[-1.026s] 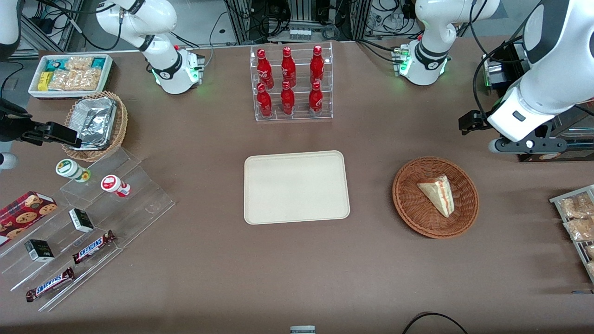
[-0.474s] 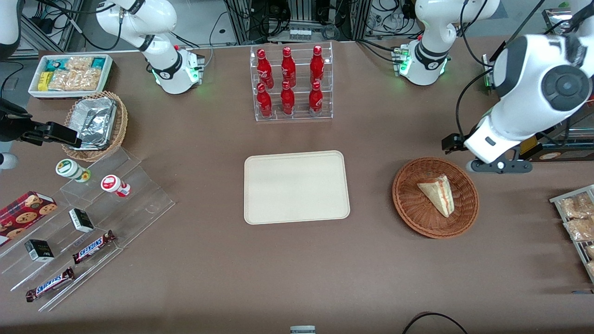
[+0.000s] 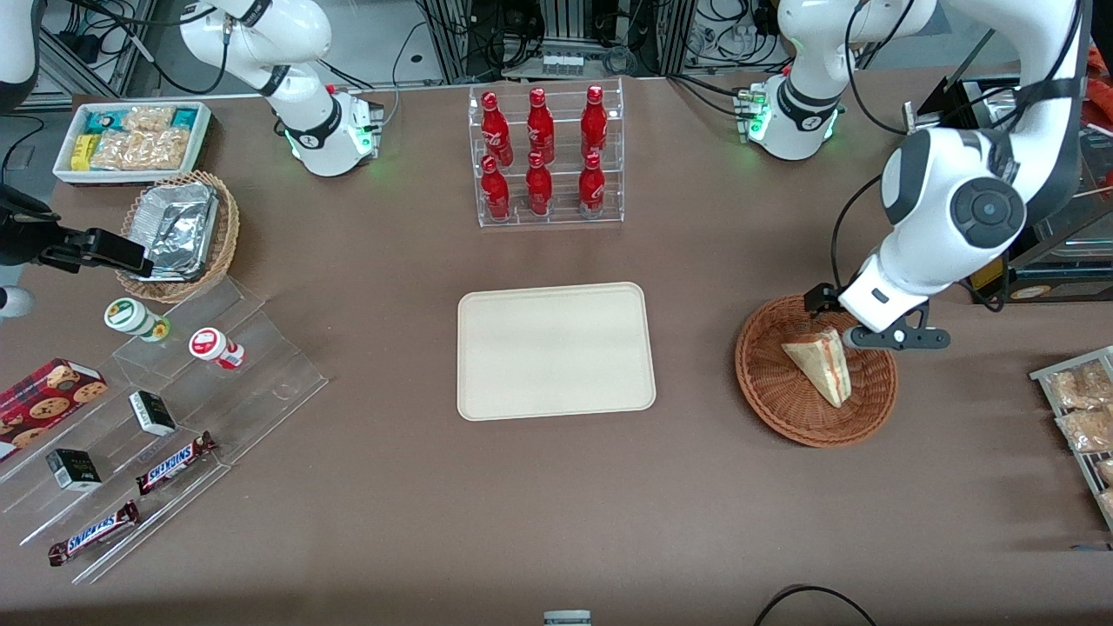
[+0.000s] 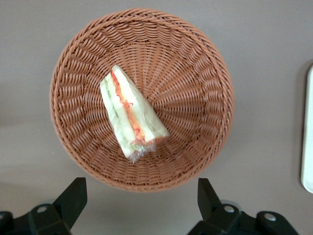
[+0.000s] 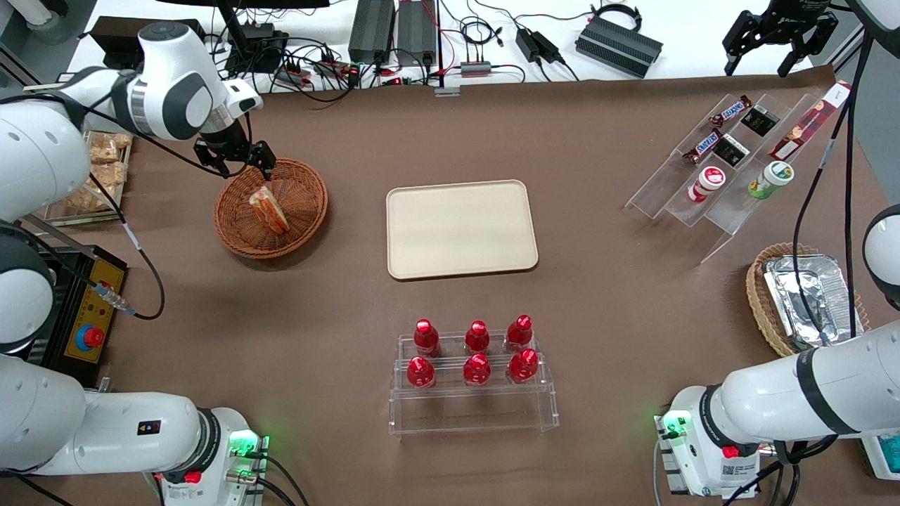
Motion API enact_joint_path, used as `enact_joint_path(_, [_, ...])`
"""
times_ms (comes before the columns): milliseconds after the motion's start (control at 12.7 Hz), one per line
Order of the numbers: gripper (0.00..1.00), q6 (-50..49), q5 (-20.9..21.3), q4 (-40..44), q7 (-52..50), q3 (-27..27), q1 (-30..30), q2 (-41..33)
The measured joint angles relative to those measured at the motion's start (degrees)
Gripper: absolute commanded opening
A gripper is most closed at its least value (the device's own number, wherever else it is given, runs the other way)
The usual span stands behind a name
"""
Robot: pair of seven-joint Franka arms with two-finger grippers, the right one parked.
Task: Place sandwich from basket to tray
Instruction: 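Lower the open left gripper around the wrapped sandwich and close it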
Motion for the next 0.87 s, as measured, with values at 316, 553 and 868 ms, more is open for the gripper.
enact_joint_path(316, [1.0,8.6,-0.4,-4.2,-8.0,0.1,0.5,1.1])
enact_joint_path(553, [1.0,9.7,-0.5,-4.7,-24.7,0.1,0.5,1.1])
enact_joint_path(868, [1.0,10.4,-0.5,-5.0,-33.6,0.2,1.0,1.1])
